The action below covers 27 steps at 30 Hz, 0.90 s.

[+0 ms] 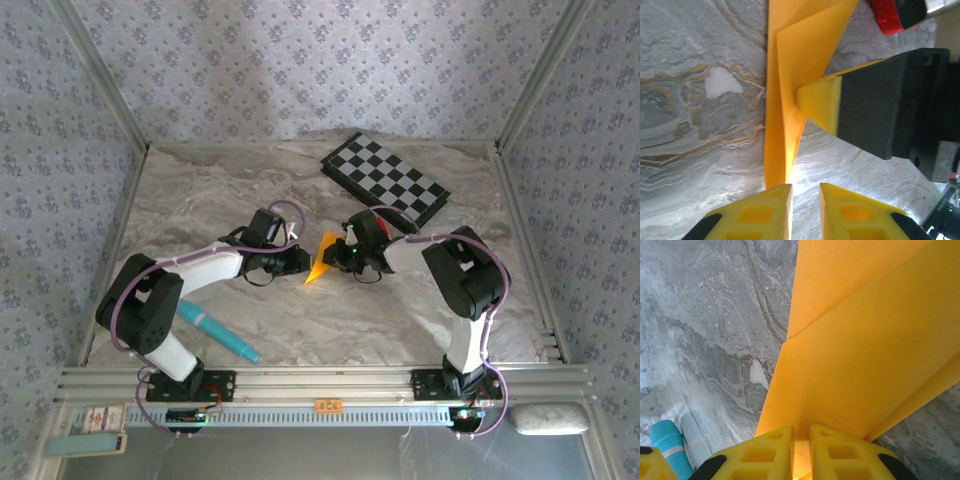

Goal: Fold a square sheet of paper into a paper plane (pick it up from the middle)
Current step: Fold the wing for the fifth time at the center of the table.

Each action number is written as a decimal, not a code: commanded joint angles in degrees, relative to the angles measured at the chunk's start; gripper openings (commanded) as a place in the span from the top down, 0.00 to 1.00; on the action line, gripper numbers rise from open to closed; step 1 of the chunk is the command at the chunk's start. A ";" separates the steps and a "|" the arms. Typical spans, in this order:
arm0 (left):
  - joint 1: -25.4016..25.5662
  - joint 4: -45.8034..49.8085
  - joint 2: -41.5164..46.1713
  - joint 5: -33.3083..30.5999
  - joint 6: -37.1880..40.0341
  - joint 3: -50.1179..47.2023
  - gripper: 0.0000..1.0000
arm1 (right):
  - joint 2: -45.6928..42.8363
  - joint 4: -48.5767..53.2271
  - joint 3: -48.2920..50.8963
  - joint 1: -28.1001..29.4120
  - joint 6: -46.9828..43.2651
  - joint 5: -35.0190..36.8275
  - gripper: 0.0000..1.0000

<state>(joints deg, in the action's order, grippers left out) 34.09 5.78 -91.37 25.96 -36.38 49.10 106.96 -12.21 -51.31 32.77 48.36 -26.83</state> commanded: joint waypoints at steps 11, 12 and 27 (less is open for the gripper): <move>2.83 2.50 -6.88 2.01 -0.35 5.04 0.85 | 1.48 2.94 -1.25 0.49 -1.08 0.37 0.83; 2.91 2.80 -7.05 1.84 -0.35 5.09 0.86 | 1.50 2.93 -1.24 0.46 -1.08 0.38 0.83; 3.87 3.23 -9.17 1.29 -0.86 4.59 0.87 | 1.41 3.18 -1.21 0.49 -0.99 0.37 0.83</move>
<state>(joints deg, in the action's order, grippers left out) 37.43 7.94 -99.22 26.76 -37.01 52.80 107.18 -11.77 -51.70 32.95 48.36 -26.83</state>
